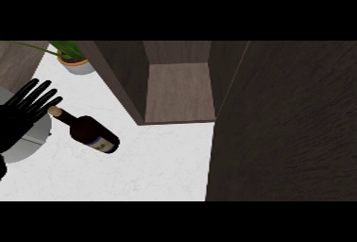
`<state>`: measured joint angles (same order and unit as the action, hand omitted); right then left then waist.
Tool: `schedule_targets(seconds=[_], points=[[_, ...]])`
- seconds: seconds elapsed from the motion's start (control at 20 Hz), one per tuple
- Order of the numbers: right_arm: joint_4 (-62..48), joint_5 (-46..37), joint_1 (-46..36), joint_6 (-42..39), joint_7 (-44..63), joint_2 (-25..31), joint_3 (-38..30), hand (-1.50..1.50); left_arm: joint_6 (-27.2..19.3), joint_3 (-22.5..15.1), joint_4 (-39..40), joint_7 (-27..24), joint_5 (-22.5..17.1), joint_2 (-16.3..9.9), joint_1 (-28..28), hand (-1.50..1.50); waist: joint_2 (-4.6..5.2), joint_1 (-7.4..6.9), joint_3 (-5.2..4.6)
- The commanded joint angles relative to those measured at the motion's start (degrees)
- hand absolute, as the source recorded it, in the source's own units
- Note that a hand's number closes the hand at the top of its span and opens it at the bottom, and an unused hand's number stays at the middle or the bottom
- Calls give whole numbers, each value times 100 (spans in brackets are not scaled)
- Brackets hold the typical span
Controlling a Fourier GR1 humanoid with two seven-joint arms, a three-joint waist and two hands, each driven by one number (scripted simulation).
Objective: Pick up the wine, place it into the cabinet and close the cabinet
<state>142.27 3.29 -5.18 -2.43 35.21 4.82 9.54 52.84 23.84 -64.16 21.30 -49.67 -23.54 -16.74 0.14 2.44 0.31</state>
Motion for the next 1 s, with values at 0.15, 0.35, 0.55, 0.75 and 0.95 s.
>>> schedule_targets(seconds=[0.15, 0.35, 0.55, 0.75, 0.95], points=[[733, 414, 17, 16, 515, 83, -160, -150, 651, 48, 1717, -1022, 1173, 358, -790, -150, 20, -60, -44], [523, 438, 503, -135, -95, 13, -286, -150, 683, 72, 2226, -1724, 1915, 450, -989, -150, 27, -64, -39], [1041, 424, 269, 6, 610, 108, -253, -150, 879, -14, 2443, -2104, 2201, 403, -826, -150, 4, -112, -40], [973, 669, 69, -38, 658, 200, -555, -150, 878, -127, 2566, -2716, 2766, 485, -886, -150, 8, -109, -40], [332, 316, -611, 173, 712, 49, -389, -150, 993, -126, 3233, -2950, 2968, 282, -1231, -150, 20, -145, -44]])
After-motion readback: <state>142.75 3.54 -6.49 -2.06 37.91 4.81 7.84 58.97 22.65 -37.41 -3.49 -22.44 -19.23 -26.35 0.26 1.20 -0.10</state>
